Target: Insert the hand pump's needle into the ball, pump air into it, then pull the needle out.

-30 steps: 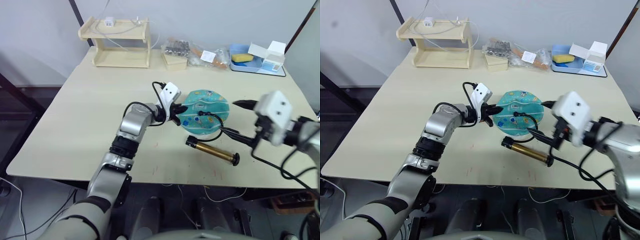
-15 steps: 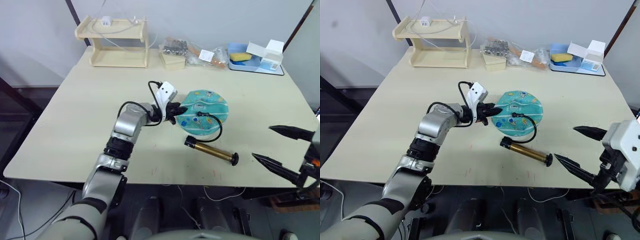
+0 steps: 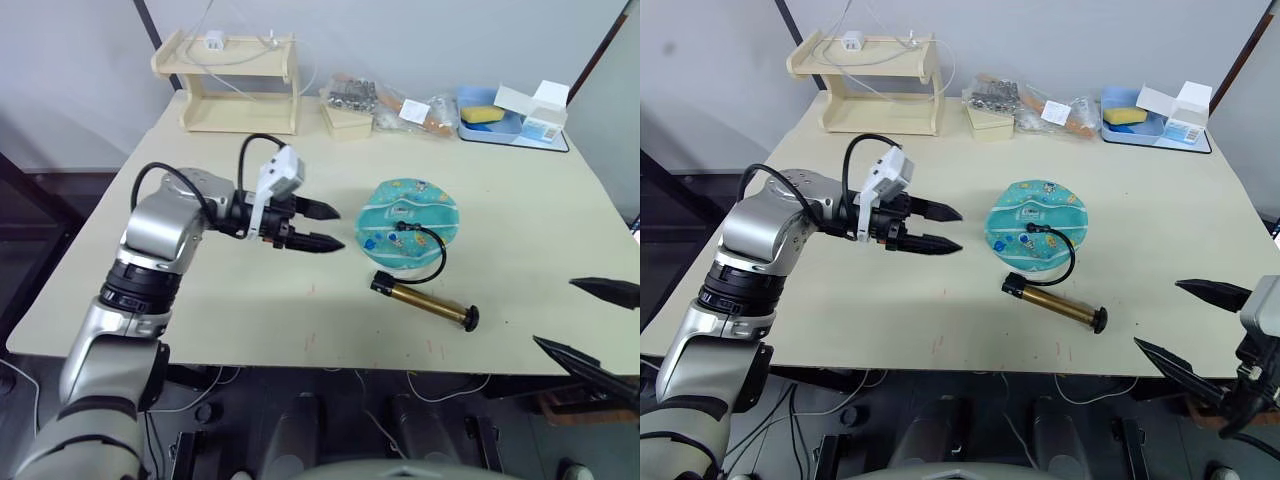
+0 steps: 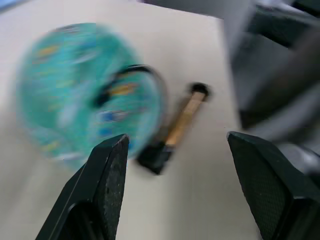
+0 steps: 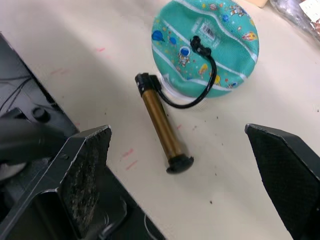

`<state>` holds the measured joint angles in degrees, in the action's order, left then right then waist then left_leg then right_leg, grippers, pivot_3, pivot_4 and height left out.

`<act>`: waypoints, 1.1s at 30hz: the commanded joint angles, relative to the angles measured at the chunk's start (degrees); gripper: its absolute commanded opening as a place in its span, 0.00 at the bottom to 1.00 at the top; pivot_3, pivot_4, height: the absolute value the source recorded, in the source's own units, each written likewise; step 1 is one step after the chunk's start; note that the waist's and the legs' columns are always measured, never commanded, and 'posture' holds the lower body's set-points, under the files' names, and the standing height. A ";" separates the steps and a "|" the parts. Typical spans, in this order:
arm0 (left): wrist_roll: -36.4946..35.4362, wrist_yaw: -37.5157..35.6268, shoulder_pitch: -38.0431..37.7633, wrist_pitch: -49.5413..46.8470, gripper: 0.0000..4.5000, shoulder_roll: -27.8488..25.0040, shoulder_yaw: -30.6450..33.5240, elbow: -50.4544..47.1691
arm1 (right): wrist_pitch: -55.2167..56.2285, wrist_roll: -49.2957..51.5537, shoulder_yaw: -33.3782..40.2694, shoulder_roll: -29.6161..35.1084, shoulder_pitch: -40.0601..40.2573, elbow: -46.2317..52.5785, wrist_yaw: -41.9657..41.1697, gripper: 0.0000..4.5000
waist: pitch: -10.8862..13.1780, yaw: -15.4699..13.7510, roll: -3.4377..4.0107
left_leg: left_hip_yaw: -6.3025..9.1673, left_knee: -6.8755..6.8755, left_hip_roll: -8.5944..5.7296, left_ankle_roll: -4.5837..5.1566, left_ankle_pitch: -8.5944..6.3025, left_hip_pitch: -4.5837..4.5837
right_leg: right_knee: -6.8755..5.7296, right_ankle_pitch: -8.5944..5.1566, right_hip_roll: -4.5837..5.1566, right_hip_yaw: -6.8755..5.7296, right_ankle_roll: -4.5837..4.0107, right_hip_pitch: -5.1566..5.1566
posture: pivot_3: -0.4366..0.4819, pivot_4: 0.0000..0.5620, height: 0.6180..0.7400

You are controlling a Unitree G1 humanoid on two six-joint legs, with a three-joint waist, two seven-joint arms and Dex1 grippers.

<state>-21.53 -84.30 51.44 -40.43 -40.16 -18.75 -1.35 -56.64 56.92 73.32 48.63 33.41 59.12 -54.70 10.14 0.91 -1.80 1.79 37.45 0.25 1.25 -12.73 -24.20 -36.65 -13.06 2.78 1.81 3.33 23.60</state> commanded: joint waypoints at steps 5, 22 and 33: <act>9.60 -0.30 10.25 3.31 0.74 8.25 -14.11 0.77 | 4.11 -5.32 0.83 6.15 3.48 -6.69 -4.75 1.00 | 0.10 0.16 -0.20 | -0.21 0.03 0.01 0.09 -0.05 0.13 | -0.03 0.04 -0.05 0.30 0.08 0.00 | 0.48 0.27 1.00; 29.59 12.20 16.06 12.58 0.74 35.25 -29.75 22.88 | 20.66 -22.67 -15.09 21.26 -6.03 -31.07 -24.40 1.00 | 0.19 0.65 -0.22 | -1.22 0.05 -0.14 0.55 -0.35 0.26 | 0.05 0.18 -0.09 1.17 0.65 0.14 | 0.48 0.27 1.00; 36.87 14.52 19.91 22.85 0.74 46.51 -30.73 44.51 | 16.60 -23.42 -13.69 14.82 -5.89 -23.49 -23.76 1.00 | 0.19 -0.72 -0.16 | -1.21 0.07 -0.26 0.56 -0.36 0.21 | 0.05 0.16 -0.07 1.20 0.70 0.15 | 0.48 0.27 1.00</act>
<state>14.45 -70.11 69.85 -20.06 4.68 -50.30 41.55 -39.55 33.86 57.23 64.37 27.38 34.10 -79.03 10.33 0.19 -1.96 0.57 37.53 -0.01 1.81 -13.10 -23.99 -36.60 -12.90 2.71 3.01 4.03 23.75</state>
